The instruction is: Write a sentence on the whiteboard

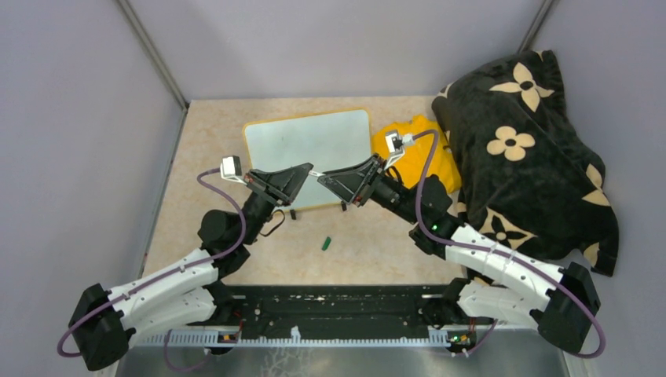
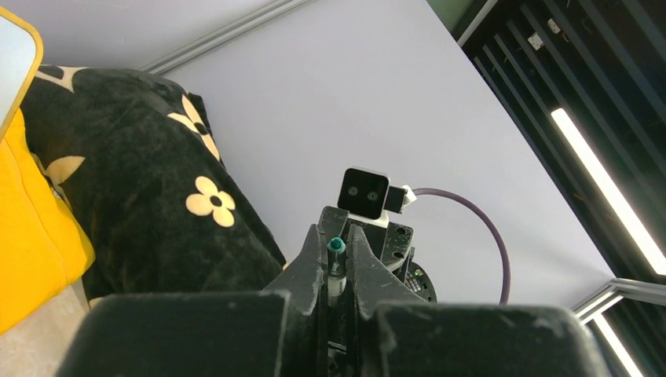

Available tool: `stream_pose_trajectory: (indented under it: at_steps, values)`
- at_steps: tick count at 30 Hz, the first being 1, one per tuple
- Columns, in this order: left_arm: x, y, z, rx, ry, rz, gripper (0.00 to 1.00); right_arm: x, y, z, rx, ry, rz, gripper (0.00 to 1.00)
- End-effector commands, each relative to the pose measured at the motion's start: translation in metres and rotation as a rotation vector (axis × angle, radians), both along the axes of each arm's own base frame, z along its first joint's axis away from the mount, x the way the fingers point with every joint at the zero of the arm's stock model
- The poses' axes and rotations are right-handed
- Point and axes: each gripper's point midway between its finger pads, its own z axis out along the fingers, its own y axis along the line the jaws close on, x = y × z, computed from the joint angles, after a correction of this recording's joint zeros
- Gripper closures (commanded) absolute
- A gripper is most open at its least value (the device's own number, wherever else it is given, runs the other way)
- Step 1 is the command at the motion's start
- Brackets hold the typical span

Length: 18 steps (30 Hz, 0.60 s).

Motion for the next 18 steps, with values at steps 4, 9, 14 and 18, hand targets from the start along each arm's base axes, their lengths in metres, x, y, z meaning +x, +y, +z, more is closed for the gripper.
stream_pose_trajectory:
  at_steps: [4, 9, 14, 18]
  values:
    - [-0.0064, 0.0019, 0.0088, -0.014, -0.024, -0.014, 1.00, 0.0010, -0.0105, 0.0371, 0.092, -0.043, -0.016, 0.72]
    - [-0.0059, 0.0014, 0.0077, -0.014, -0.020, -0.014, 1.00, 0.0001, -0.0092, 0.0367, 0.094, -0.044, -0.006, 0.75]
    - [-0.0049, 0.0009, 0.0074, -0.016, -0.016, -0.014, 1.00, -0.0015, -0.0059, 0.0366, 0.091, -0.046, 0.014, 0.74]
    - [-0.0033, 0.0010, 0.0081, -0.031, -0.004, -0.015, 1.00, -0.0014, -0.0045, 0.0347, 0.095, -0.039, 0.021, 0.73]
